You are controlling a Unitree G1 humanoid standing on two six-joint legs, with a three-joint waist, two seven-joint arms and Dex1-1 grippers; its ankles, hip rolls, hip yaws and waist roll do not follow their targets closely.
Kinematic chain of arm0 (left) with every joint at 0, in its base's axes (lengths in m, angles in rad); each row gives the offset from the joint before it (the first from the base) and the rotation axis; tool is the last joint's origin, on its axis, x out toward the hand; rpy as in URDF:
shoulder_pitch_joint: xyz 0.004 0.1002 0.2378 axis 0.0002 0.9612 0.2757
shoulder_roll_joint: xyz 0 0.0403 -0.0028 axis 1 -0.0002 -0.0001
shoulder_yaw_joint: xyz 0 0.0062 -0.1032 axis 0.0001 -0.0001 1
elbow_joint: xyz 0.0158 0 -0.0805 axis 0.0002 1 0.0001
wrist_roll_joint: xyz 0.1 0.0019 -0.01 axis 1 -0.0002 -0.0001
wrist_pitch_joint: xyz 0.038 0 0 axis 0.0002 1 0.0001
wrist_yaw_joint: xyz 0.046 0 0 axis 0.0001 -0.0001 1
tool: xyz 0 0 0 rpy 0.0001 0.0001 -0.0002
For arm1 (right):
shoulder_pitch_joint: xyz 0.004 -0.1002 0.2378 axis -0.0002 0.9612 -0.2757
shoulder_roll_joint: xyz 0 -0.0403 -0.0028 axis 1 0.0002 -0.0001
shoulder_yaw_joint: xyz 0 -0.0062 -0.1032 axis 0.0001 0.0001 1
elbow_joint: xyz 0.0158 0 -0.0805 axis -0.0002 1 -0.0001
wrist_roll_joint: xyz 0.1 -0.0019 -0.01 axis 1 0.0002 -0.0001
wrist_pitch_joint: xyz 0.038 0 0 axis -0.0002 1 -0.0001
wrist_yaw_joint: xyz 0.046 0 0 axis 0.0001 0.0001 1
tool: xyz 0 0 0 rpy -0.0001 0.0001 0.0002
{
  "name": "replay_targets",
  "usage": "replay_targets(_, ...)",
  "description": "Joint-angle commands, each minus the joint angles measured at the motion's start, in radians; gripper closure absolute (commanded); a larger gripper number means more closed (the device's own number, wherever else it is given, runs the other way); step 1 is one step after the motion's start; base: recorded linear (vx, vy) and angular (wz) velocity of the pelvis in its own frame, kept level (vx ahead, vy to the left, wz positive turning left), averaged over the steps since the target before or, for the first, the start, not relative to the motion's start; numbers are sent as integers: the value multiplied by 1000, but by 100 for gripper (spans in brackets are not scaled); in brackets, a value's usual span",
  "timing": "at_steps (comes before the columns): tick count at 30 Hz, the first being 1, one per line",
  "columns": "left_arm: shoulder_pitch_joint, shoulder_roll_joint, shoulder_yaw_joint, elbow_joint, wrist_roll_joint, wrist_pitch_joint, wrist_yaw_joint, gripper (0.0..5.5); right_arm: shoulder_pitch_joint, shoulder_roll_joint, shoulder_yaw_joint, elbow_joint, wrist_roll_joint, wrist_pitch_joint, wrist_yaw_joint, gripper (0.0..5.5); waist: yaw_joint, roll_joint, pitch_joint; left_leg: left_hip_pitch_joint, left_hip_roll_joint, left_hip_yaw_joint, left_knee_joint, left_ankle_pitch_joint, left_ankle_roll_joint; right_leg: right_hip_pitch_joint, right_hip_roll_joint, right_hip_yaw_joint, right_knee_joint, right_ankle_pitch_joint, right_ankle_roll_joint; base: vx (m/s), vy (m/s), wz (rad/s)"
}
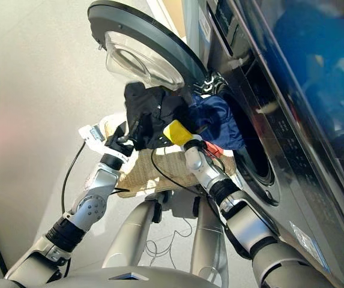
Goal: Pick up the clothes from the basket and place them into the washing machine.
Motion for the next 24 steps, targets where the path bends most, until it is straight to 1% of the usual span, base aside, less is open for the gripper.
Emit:
replay_targets(1, 11, -2, 87, 30, 112, -85, 49, 0, 4, 36, -34, -72, 138, -88, -15, 550, -24, -9, -25, -85, -27, 33, 34, 1, 38, 29, 15, 3, -60, -2, 48, 0, 0, 0)
replay_targets(4, 9, -15, 117, 134, 160, -88, 76, 0, 31, 50, -102, -45, 293, -119, -19, 550, -27, -9, -21, -97, -24, 33, 38, 1, 38, 14, 16, 4, -55, -4, 47, 0, 0, 0)
replay_targets(6, 1, -18, 124, 201, 187, -92, 87, 0, 32, 60, -155, -30, 413, -153, -22, 550, -27, -6, -13, -112, -22, 34, 44, 1, 38, -4, 16, 7, -44, -8, 46, 0, 0, 0)
replay_targets(10, -14, -19, 133, 311, 243, -92, 104, 0, -12, 61, -249, -4, 610, -211, -22, 550, -25, 7, 10, -153, -20, 32, 76, -6, 37, -47, 15, 7, -7, -22, 39, 0, 0, 0)
replay_targets(11, -15, -14, 132, 324, 259, -93, 106, 0, -44, 53, -289, 13, 668, -232, -28, 550, -21, 12, 15, -168, -19, 30, 88, -11, 37, -63, 15, 5, 9, -28, 37, 0, 0, 0)
replay_targets(14, -21, 0, 128, 340, 279, -92, 107, 0, -133, 30, -355, 32, 757, -262, -50, 550, -10, 28, 30, -221, -17, 29, 135, -22, 36, -117, 17, 9, 58, -43, 32, 0, 0, 0)
replay_targets(15, -23, 0, 128, 341, 279, -92, 107, 0, -136, 29, -356, 34, 759, -263, -48, 550, -9, 28, 30, -224, -17, 29, 138, -23, 36, -120, 17, 9, 60, -44, 32, 0, 0, 0)
replay_targets(16, -21, 19, 125, 339, 299, -91, 107, 0, -201, 7, -397, 46, 819, -282, -57, 550, -3, 37, 39, -258, -16, 27, 173, -33, 37, -154, 18, 10, 94, -53, 27, 0, 0, 0)
replay_targets(18, -23, 37, 114, 343, 299, -82, 106, 0, -302, -21, -467, 58, 922, -327, -87, 550, 5, 51, 45, -301, -11, 26, 214, -48, 38, -202, 21, 14, 141, -64, 25, 0, 0, 0)
replay_targets(20, -19, 46, 114, 337, 300, -79, 104, 0, -366, -54, -495, 60, 931, -340, -108, 550, 11, 60, 50, -336, -5, 29, 257, -63, 40, -238, 24, 20, 178, -74, 22, 0, 0, 0)
replay_targets(21, -19, 45, 112, 346, 300, -74, 105, 0, -391, -68, -519, 51, 952, -358, -119, 550, 11, 62, 52, -350, -4, 28, 275, -70, 42, -254, 29, 24, 195, -78, 22, 0, 0, 0)
replay_targets(24, -22, 49, 102, 383, 311, -63, 103, 0, -456, -149, -559, 19, 956, -407, -163, 550, 6, 67, 57, -375, 3, 38, 321, -92, 45, -291, 36, 32, 239, -90, 22, 0, 0, 0)
